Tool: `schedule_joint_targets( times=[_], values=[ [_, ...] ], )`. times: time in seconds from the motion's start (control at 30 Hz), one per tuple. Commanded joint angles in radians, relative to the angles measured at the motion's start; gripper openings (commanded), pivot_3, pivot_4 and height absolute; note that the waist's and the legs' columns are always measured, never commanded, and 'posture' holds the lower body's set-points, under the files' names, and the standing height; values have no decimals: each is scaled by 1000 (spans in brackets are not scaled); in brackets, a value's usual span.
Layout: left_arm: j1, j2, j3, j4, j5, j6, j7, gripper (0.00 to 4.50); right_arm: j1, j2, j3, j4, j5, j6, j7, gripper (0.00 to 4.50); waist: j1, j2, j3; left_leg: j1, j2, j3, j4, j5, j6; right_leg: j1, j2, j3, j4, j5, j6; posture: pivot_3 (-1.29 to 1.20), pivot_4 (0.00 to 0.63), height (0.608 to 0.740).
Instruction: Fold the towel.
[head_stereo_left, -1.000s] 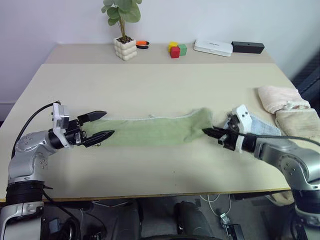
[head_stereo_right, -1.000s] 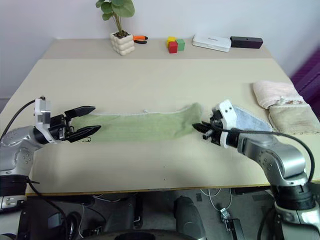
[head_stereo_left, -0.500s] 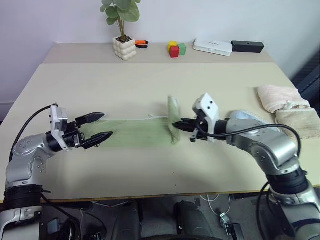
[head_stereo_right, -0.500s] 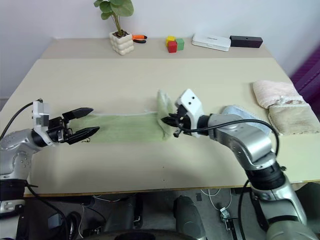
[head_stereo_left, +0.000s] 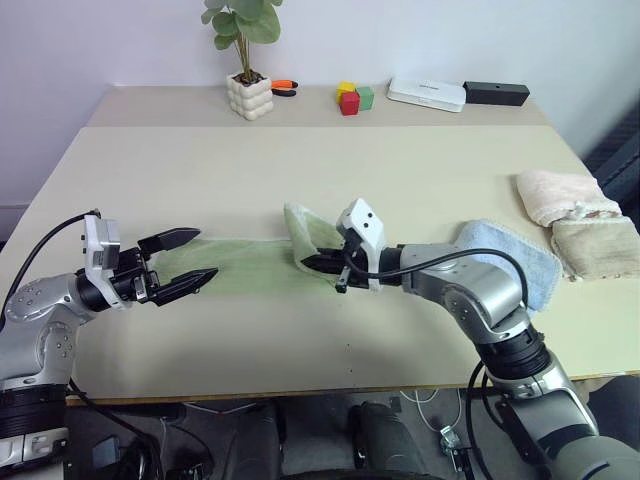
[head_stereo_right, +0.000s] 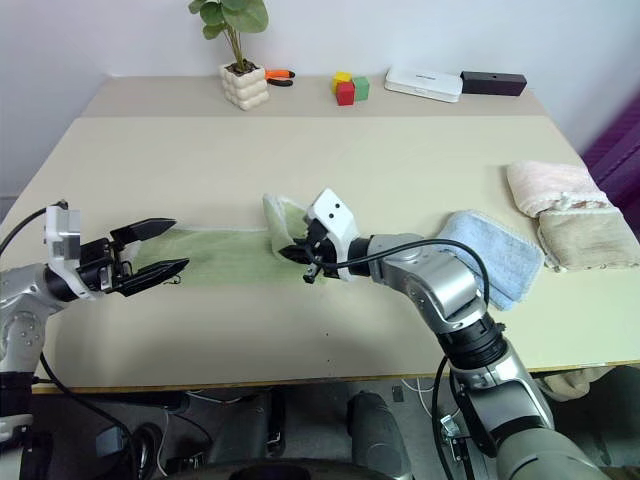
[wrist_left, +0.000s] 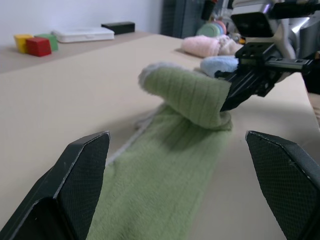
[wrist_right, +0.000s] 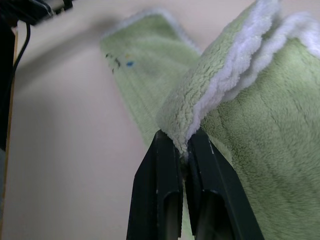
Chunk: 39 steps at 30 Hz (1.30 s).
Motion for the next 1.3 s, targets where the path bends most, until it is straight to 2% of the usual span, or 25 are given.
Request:
schedule_joint_targets(
  times=[0.03, 0.5, 0.6, 0.83, 1.0, 1.13, 1.23, 1.3],
  values=[
    [-2, 23, 35, -6, 1, -27, -3, 4500, 0, 25, 16, -1, -22, -37, 23, 37, 1, 0, 0, 0, 0, 0, 0, 0, 0, 0, 0, 0, 0, 0, 0, 0, 150, 735],
    [-14, 6, 13, 20, 10, -47, 24, 4500, 16, 137, 63, 100, -127, -106, 18, 37, 0, 0, 0, 0, 0, 0, 0, 0, 0, 0, 0, 0, 0, 0, 0, 0, 150, 735],
    [-16, 8, 11, 24, 13, -50, 25, 4500, 15, 145, 64, 110, -137, -112, 24, 937, 1, 0, 0, 0, 0, 0, 0, 0, 0, 0, 0, 0, 0, 0, 0, 0, 150, 735],
    [-27, 5, 5, 32, 19, -51, 23, 4500, 22, 129, 74, 91, -164, -137, 44, 4392, -1, 0, 0, 0, 0, 0, 0, 0, 0, 0, 0, 0, 0, 0, 0, 0, 150, 735],
    [-41, -6, -3, 46, 23, -60, 24, 4500, 24, 76, 35, 35, -135, -194, 132, 4456, 1, 0, 0, 0, 0, 0, 0, 0, 0, 0, 0, 0, 0, 0, 0, 0, 150, 735],
    [-71, -25, -24, 61, 34, -54, 47, 4500, 14, 65, -60, 37, -73, -210, 163, 4456, 3, 0, 0, 0, 0, 0, 0, 0, 0, 0, 0, 0, 0, 0, 0, 0, 150, 735],
    [-105, -60, -47, 61, 34, -42, 76, 4500, 26, 35, -93, 43, -52, -213, 206, 3601, 4, 0, 0, 0, 0, 0, 0, 0, 0, 1, 0, -1, 0, 1, 1, 0, 150, 735],
    [-120, -79, -64, 56, 36, -34, 90, 4500, 31, 31, -101, 45, -60, -222, 204, 2606, 3, 0, 0, 0, 0, 0, 0, 0, 0, 1, 0, -1, 0, 1, 2, 0, 150, 735]
  ],
)
